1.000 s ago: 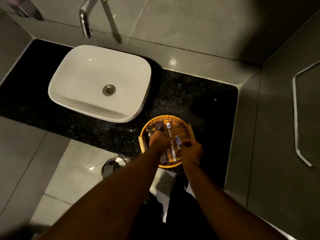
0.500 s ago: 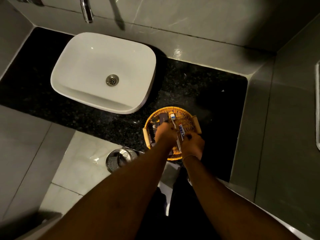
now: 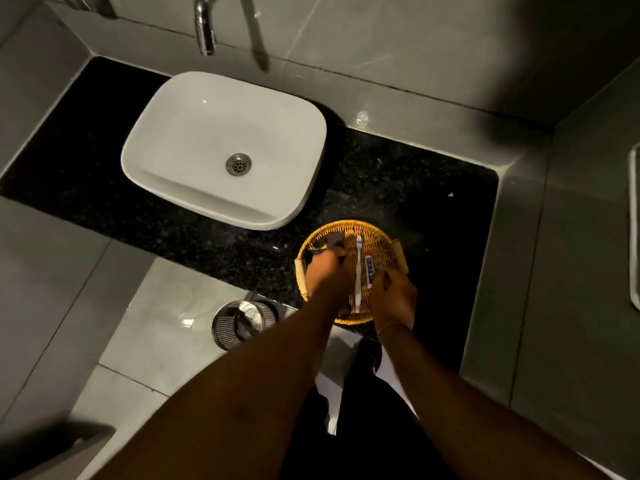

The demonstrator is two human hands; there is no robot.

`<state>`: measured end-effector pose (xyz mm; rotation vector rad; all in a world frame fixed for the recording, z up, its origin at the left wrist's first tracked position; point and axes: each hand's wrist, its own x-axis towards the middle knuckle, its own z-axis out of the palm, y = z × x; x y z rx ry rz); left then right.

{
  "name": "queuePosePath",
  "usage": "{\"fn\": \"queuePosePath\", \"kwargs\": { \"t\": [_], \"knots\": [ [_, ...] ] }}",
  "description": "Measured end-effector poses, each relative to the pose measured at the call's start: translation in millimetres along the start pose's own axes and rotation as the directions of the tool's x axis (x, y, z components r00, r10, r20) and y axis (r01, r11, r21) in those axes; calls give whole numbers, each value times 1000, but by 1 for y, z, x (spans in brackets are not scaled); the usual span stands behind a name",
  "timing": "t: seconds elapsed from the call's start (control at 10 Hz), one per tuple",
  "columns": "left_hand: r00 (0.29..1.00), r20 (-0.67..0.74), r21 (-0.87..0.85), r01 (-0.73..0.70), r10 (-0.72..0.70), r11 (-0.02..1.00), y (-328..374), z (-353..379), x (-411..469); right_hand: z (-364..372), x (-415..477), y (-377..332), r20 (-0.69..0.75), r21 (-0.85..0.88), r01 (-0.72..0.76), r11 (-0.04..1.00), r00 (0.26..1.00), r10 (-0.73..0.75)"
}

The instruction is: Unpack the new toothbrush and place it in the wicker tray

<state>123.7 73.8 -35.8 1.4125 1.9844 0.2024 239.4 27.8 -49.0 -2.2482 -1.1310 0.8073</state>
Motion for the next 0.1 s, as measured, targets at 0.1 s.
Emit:
{"fn": "queuePosePath", "kwargs": {
  "t": [0.1],
  "knots": [
    [938,-204,211,-238,280,948,-5,-29,-5,-19,11,-29,-53,66,112,992,993,-108]
  ]
}}
